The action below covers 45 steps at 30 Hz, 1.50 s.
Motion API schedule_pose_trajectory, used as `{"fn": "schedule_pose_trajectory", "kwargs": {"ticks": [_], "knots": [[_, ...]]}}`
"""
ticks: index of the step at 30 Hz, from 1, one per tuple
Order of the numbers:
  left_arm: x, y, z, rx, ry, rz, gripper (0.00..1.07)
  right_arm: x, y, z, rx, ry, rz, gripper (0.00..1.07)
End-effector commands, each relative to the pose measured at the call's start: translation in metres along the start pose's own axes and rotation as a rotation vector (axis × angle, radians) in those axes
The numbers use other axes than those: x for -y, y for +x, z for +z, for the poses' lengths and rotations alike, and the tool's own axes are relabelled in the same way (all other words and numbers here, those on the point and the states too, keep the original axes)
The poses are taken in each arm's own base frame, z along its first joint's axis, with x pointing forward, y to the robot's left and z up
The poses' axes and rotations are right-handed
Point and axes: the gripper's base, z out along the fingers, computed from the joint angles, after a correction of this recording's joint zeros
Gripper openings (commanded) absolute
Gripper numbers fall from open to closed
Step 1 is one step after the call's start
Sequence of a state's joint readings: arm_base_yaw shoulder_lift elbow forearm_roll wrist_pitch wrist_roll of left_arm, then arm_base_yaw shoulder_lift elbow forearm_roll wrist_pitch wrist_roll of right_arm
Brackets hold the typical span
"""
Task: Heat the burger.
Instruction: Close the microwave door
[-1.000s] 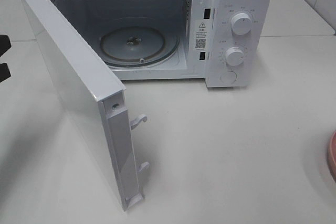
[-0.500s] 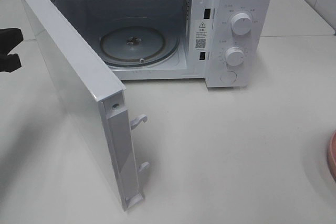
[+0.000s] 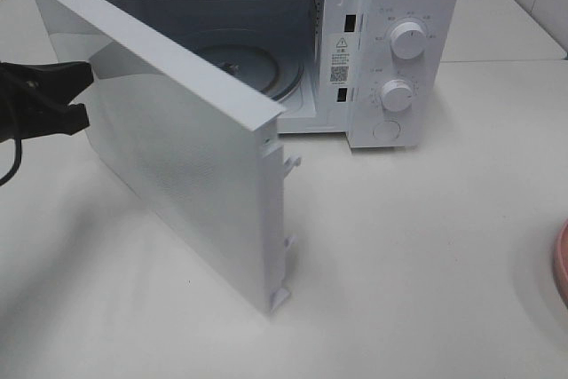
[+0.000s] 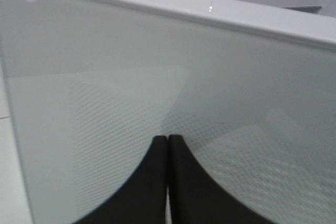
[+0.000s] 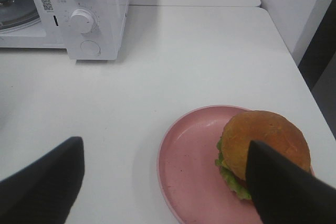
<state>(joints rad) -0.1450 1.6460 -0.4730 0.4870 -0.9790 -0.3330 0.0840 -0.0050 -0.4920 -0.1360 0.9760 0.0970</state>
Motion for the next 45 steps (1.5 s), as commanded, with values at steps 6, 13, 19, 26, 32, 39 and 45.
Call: {"fn": "schedule_pose_trajectory", "kwargs": {"ticks": [6, 13, 19, 26, 32, 39, 45], "knots": [[0.020, -0.003, 0.008, 0.029, 0.010, 0.005, 0.00, 0.001, 0.002, -0.004, 0.047, 0.005, 0.010, 0.76], [0.034, -0.003, 0.015, 0.012, -0.003, 0.012, 0.00, 0.001, 0.002, -0.004, 0.047, 0.005, 0.010, 0.76], [0.045, -0.011, 0.031, -0.001, -0.018, -0.001, 0.00, 0.001, 0.002, -0.004, 0.047, 0.005, 0.010, 0.76], [0.058, -0.012, 0.056, -0.013, 0.028, 0.007, 0.00, 0.001, 0.002, -0.004, 0.047, 0.005, 0.010, 0.76], [0.071, -0.015, 0.078, -0.029, 0.029, -0.022, 0.00, 0.001, 0.002, -0.004, 0.047, 0.005, 0.010, 0.76], [0.086, -0.016, 0.104, -0.013, 0.050, -0.043, 0.00, 0.001, 0.002, -0.004, 0.047, 0.005, 0.010, 0.76], [0.095, -0.016, 0.126, -0.043, 0.060, -0.043, 0.00, 0.001, 0.002, -0.004, 0.047, 0.005, 0.010, 0.76]]}}
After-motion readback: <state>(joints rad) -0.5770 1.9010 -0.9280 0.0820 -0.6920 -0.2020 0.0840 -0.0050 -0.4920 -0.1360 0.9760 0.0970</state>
